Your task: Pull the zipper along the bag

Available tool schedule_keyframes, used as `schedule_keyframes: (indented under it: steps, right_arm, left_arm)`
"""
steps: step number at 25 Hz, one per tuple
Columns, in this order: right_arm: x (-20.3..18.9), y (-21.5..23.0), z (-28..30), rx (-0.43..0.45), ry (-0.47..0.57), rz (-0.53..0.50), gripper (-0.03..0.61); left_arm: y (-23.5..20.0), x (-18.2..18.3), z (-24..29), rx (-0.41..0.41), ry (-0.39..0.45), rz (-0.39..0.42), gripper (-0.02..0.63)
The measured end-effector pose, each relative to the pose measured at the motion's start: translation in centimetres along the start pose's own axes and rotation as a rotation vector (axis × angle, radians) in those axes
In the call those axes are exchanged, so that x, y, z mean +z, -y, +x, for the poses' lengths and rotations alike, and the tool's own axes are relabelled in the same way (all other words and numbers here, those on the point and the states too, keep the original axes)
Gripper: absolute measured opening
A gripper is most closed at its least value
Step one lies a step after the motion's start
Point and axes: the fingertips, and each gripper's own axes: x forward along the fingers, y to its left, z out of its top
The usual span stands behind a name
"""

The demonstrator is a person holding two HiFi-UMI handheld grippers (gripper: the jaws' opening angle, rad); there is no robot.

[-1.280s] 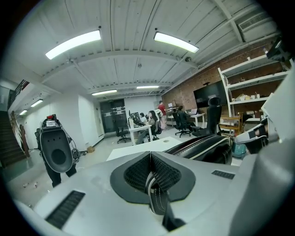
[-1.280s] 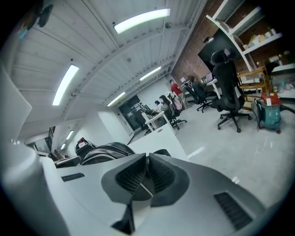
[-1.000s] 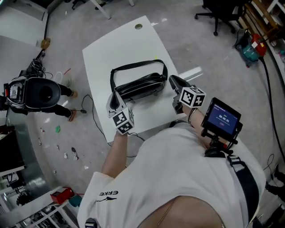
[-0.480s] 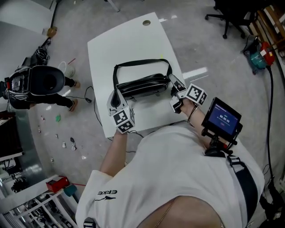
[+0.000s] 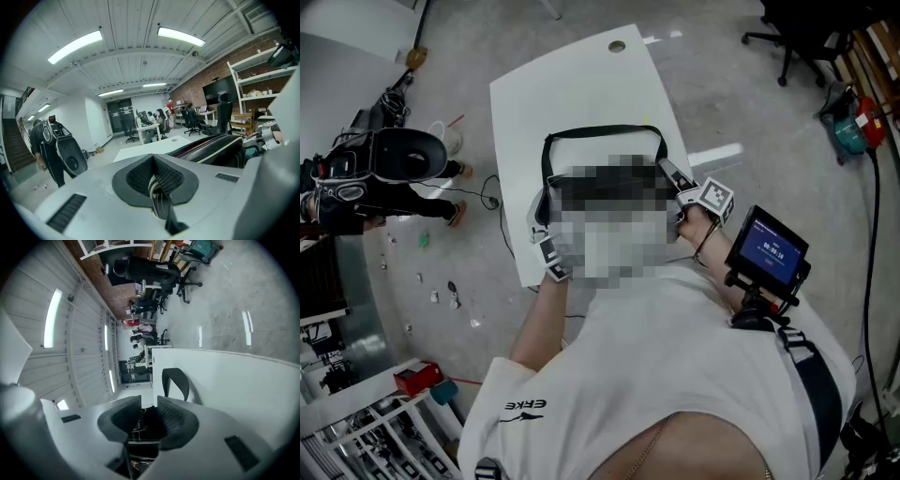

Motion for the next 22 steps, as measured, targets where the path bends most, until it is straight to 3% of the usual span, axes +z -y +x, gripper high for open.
schedule_keyframes:
  steps: [12,22]
  right_arm:
    - [0.15,-0.20,-0.22,-0.013,-0.020,-0.047,0.101]
    - [-0.56,-0.65,0.02,0.001,-0.043,-0.022,0.101]
  left_arm:
    - [-0.34,-0.18,0.10,-0.002,0.004,0.005,0.005]
    - [-0.60,-0.31,0.19,-0.002,0.004,0.004,0.005]
